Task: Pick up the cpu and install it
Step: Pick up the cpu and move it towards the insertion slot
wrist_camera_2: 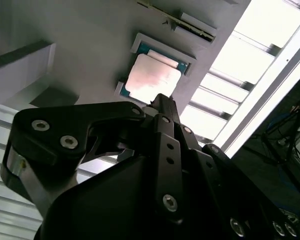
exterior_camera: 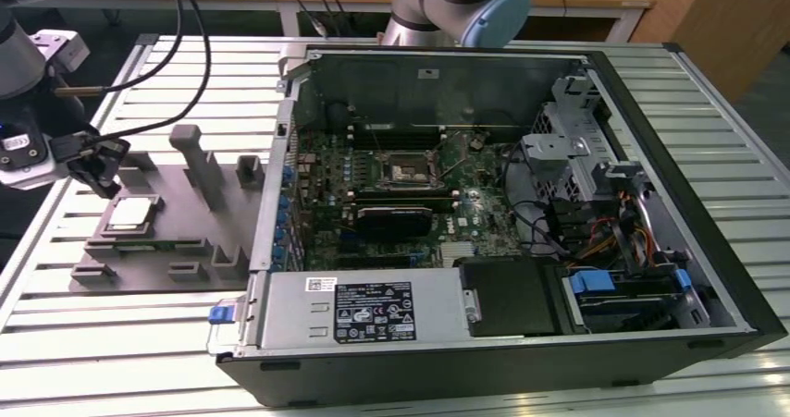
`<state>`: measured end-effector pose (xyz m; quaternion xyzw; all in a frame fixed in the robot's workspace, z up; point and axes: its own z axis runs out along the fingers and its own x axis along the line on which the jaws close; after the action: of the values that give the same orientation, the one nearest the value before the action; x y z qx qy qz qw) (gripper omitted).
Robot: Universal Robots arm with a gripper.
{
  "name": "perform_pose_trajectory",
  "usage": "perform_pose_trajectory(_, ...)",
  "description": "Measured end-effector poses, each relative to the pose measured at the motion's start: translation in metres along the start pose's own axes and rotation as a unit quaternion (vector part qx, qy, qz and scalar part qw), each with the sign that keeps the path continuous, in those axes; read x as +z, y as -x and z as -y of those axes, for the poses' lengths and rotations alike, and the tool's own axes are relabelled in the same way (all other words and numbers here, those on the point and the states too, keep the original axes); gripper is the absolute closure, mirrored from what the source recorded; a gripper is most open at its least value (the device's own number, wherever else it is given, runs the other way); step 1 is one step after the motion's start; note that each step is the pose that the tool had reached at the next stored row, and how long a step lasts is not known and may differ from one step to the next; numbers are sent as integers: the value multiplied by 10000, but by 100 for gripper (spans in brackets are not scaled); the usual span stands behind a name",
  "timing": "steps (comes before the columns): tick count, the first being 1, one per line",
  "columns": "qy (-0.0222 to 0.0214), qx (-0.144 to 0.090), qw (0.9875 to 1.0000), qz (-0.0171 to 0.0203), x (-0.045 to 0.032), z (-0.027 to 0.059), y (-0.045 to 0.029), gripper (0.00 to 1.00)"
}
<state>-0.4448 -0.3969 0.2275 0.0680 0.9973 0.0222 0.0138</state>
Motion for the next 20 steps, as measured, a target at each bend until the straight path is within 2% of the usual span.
perform_pose_trajectory(7, 0, 0, 10000, 0, 101, -6, 75, 89)
perform_pose_trajectory(15, 2, -72, 10000, -3, 209, -3, 87, 89)
perform_pose_trajectory(20, 5, -223, 9998, -10, 252, -1, 86, 89)
